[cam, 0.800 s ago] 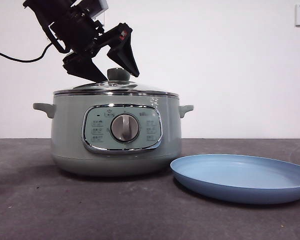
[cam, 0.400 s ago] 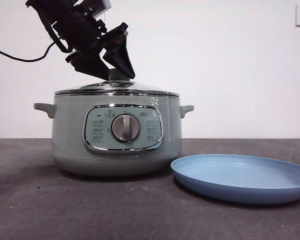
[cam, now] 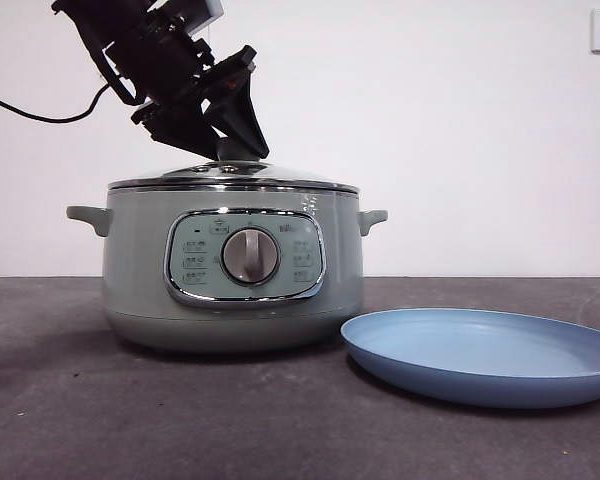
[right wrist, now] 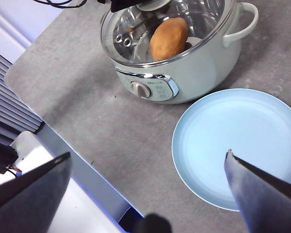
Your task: Take the potato out from the steamer,put the potato on the plate,close the lid
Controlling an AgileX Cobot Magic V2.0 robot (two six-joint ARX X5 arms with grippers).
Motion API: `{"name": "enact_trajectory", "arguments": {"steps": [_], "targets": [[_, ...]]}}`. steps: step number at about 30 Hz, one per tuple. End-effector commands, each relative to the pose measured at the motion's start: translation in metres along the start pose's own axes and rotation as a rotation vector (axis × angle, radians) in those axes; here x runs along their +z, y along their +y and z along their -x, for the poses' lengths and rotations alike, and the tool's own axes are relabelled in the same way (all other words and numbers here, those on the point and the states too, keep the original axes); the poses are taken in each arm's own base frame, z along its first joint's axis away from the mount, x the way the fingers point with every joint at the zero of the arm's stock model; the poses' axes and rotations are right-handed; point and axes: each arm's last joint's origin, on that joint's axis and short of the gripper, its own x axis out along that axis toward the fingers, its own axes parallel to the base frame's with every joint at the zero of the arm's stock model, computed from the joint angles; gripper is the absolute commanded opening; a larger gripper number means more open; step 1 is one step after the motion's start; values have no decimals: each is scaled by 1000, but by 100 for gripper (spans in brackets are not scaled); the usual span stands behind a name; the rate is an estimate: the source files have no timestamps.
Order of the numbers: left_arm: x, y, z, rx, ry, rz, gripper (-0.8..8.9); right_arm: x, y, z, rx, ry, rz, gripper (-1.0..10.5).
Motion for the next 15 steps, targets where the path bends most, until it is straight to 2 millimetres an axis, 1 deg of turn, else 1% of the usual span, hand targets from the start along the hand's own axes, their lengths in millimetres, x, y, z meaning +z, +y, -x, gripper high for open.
{"name": "enact_trajectory", "arguments": {"steps": [1,6,9,12,15], "targets": [[8,-5,17,-11,-47,-15,-9,1,0,-1,1,-3,1,629],[18,-8,41,3,-106,-27,-9,3,-3,-5,3,4,-13,629],[23,-12,60,9,-139,-36,-9,7,-7,-10,5,-2,-31,628],[27,-15,85,26,-163,-37,-9,15,-11,-16,9,-27,-49,626],[28,-21,114,56,-176,-36,-9,25,-14,-27,26,-68,-76,626]]}}
